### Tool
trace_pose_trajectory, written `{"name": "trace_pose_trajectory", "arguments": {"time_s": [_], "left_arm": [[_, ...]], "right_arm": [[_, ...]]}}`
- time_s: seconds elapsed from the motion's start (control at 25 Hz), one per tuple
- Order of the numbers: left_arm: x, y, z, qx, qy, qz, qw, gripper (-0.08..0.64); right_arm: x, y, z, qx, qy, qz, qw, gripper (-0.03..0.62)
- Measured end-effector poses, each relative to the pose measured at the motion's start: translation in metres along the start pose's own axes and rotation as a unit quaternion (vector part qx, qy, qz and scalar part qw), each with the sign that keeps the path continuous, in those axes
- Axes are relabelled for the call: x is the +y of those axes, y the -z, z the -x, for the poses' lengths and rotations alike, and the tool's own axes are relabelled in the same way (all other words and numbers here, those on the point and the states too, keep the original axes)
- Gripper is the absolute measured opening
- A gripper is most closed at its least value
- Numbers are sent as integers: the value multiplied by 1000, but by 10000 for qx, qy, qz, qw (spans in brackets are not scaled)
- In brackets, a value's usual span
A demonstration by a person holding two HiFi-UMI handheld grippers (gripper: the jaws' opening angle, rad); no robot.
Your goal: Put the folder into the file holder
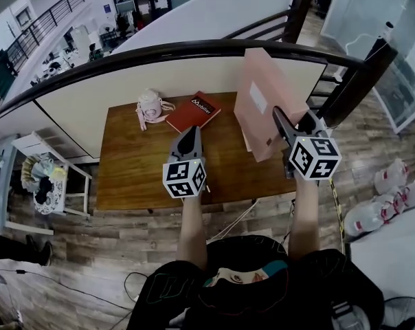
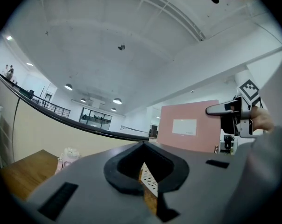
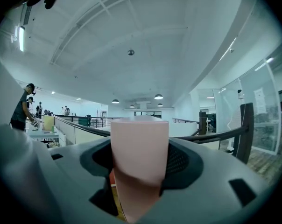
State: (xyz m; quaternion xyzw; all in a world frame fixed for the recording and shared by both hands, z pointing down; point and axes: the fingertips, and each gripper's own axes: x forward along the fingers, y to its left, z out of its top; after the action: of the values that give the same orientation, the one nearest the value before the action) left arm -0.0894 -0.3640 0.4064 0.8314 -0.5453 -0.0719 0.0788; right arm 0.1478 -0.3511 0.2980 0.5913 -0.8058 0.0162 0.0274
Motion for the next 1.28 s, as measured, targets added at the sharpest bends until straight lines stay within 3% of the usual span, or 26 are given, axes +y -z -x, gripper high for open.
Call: {"name": "trace_pose_trajectory", "arguments": {"time_s": [0.6,1.28], "left_arm": [[-18,4,-20,24,267,-51,9996,-3],[-1,17,-32,278,211,-31,9994,-3]], "right_arm": [[-39,0,13,-41,595,-54,9982,284],[-57,4,-36,-61,638,-188,9978,284]]}}
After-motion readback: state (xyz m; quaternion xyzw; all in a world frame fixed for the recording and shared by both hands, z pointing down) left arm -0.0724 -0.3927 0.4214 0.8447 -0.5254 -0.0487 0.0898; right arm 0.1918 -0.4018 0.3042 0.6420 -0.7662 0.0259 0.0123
